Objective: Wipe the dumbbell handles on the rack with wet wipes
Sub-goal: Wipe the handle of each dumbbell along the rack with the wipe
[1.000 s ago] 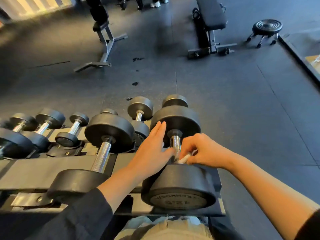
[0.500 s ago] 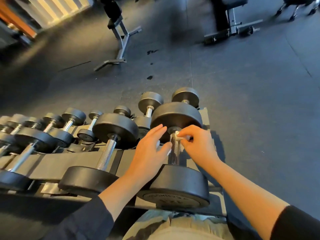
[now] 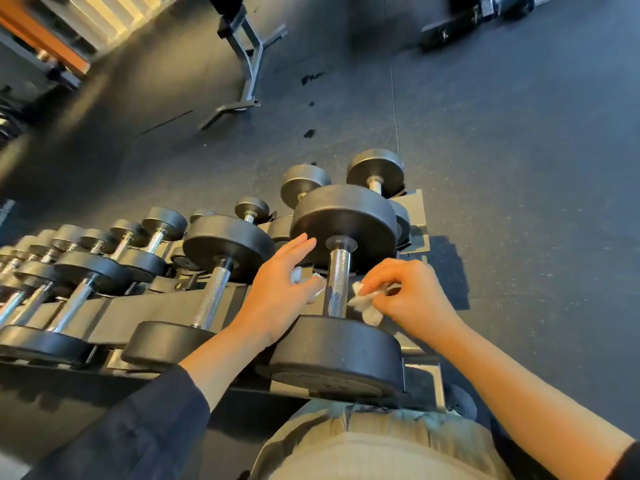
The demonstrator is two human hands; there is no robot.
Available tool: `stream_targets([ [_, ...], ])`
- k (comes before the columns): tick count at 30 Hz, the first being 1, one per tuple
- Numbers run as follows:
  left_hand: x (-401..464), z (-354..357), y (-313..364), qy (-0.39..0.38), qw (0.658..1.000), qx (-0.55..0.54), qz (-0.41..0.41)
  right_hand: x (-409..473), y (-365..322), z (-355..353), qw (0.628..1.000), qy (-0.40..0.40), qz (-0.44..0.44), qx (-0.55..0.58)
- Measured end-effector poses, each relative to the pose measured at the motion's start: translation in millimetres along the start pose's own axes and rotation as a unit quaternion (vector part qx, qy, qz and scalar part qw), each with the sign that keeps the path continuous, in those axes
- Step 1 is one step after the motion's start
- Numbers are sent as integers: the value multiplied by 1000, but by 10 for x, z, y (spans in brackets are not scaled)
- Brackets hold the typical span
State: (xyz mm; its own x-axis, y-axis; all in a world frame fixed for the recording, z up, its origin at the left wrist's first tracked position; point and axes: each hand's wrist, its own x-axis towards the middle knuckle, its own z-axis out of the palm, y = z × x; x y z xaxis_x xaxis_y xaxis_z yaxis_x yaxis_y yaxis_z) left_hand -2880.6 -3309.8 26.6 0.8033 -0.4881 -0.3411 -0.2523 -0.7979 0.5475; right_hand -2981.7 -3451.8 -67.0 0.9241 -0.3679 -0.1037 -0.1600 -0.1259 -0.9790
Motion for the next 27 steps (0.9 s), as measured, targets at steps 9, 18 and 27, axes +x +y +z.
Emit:
stream_targets([
  [9,-27,20,60,32,999,16,-12,199,87,139,997,26,7,-66],
  [18,-43,35,95,47,998,40,-21,55,145,302,993,84,18,83],
  [27,-80,43,138,60,997,53,-7,-14,93,93,985,80,24,149],
])
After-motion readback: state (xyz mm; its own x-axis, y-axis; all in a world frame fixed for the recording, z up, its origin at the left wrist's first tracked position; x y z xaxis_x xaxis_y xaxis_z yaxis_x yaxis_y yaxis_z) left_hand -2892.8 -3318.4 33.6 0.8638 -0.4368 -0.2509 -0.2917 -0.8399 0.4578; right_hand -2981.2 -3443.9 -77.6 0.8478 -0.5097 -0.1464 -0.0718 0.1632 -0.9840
